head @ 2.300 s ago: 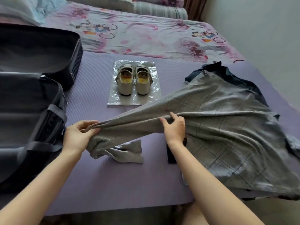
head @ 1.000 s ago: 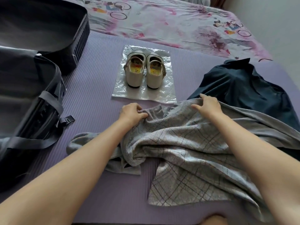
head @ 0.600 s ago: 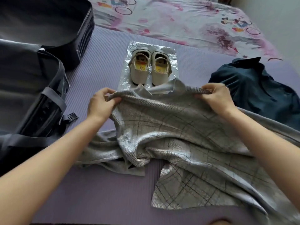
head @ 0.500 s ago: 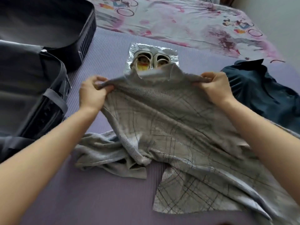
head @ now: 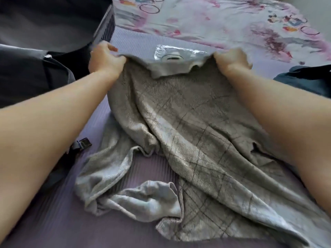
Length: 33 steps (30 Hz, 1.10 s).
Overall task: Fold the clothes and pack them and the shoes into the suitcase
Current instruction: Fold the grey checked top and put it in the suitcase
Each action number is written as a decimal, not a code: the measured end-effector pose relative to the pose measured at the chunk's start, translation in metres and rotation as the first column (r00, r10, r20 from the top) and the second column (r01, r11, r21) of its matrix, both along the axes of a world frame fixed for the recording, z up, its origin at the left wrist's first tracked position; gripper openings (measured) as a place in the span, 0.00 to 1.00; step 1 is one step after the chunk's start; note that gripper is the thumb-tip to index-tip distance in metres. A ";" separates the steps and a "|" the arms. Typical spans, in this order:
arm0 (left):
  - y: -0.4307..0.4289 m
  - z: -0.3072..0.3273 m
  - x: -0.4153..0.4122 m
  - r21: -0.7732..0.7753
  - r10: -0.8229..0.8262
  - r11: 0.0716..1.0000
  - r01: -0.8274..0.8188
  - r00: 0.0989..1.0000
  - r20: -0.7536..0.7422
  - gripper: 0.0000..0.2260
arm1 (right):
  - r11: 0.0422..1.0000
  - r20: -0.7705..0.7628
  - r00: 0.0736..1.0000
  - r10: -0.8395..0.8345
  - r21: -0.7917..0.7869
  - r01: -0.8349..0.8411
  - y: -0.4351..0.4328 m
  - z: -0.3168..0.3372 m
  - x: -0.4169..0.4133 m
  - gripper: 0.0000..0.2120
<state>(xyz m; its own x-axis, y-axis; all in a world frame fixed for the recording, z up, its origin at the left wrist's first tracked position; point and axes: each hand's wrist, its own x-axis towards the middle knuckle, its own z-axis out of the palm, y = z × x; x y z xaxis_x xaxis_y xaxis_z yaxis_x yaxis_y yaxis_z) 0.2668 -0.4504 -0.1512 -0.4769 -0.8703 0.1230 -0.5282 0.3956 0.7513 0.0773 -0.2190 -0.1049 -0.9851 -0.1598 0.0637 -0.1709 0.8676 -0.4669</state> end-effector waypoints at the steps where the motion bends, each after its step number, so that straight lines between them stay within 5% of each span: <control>1: 0.002 -0.007 -0.002 0.005 -0.023 1.000 0.023 0.997 0.075 0.21 | 0.998 0.051 0.999 -0.014 0.060 0.011 0.002 -0.013 -0.003 0.24; 5: 0.018 -0.027 -0.006 0.015 -0.053 0.999 0.051 0.985 0.163 0.28 | 0.983 0.063 0.998 -0.022 0.184 0.010 0.020 -0.056 0.002 0.29; 11: 0.080 -0.026 0.032 -0.006 -0.261 0.965 0.261 0.965 0.013 0.17 | 0.971 -0.184 0.956 0.228 -0.035 -0.238 0.054 -0.054 0.075 0.24; 16: 0.171 -0.024 0.124 -0.039 -0.473 0.881 0.471 0.874 -0.111 0.07 | 0.839 -0.280 0.820 0.500 -0.078 -0.538 0.123 -0.060 0.193 0.14; 21: 0.231 -0.051 0.212 -0.052 -0.689 0.714 0.699 0.713 0.131 0.19 | 0.780 -0.214 0.756 0.619 0.055 -0.623 0.191 -0.091 0.308 0.19; 24: 0.229 -0.063 0.234 -0.145 -0.680 0.686 0.713 0.699 0.220 0.15 | 0.824 -0.087 0.822 0.563 0.141 -0.549 0.199 -0.117 0.337 0.28; 28: 0.212 -0.053 0.242 -0.165 -0.622 0.727 0.666 0.741 0.253 0.13 | 0.887 -0.170 0.873 0.458 0.016 -0.462 0.183 -0.128 0.356 0.13; 33: 0.183 -0.035 0.267 -0.297 -0.464 0.774 0.559 0.820 0.335 0.13 | 0.851 -0.257 0.856 0.448 -0.171 -0.497 0.158 -0.120 0.397 0.09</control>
<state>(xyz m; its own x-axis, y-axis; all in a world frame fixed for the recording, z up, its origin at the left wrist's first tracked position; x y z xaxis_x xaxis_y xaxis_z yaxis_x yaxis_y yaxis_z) 0.5342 -0.2676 -0.1864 -0.8927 -0.3994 0.2088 -0.3033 0.8751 0.3771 0.4739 -0.0613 -0.2250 -0.7549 -0.5599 0.3414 -0.6438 0.5333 -0.5488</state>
